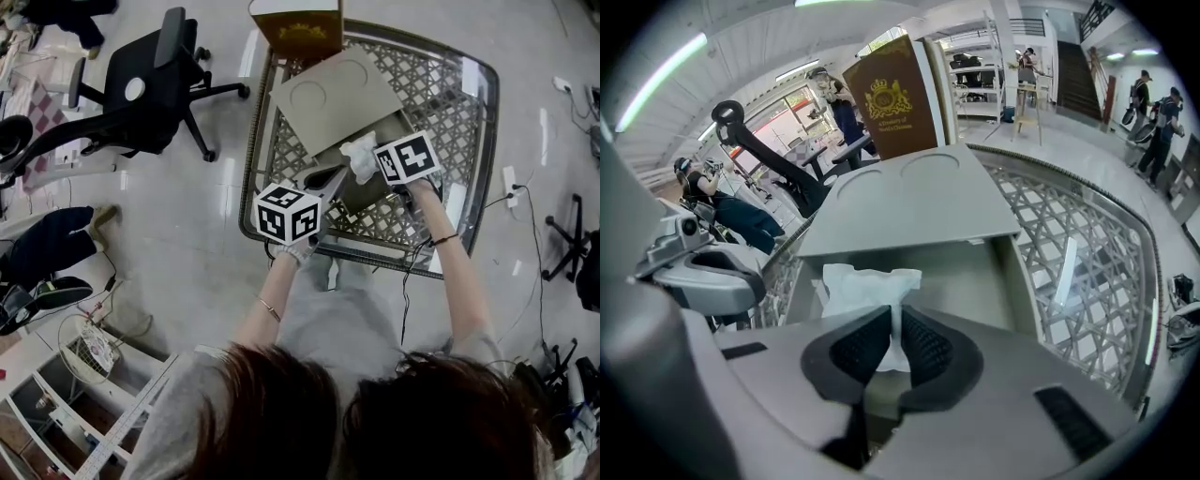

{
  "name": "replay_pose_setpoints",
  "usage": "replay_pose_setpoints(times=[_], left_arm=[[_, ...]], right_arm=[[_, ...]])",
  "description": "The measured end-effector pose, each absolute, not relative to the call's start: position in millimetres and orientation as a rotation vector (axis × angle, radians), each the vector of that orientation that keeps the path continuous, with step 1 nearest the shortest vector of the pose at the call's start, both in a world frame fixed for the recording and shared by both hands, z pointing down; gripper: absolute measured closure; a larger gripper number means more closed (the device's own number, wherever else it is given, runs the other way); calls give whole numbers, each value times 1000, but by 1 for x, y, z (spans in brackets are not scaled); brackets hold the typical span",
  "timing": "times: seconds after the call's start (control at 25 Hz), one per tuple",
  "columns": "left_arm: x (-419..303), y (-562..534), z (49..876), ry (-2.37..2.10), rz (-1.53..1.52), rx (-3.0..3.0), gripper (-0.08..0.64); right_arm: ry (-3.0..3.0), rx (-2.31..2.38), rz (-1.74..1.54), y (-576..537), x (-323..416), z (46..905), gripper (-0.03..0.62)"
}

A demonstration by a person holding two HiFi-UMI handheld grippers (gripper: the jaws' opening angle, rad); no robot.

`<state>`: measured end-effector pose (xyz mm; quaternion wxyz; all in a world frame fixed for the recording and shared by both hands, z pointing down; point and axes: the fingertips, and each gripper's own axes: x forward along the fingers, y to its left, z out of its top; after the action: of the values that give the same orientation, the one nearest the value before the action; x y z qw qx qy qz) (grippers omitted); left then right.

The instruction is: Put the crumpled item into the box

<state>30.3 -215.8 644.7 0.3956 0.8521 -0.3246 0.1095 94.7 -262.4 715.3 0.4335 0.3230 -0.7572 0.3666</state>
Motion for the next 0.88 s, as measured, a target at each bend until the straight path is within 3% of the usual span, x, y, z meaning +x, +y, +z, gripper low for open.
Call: replay_pose_setpoints(times=[0.16,0.28,0.52,0.88], left_arm=[[31,-216,645,-820,277,2160,543],[31,-216,644,-822,275,2160,543],[30,-218,639,-828,269,2164,543],[28,-215,626,-828,256,2184,543]], right_arm=[[-1871,809,910,-264,94,716,540],[-1858,819,909,-264,94,717,488],[-1857,849,917,-268,97,713,451],[-1910,877,907,-268,97,693,444]])
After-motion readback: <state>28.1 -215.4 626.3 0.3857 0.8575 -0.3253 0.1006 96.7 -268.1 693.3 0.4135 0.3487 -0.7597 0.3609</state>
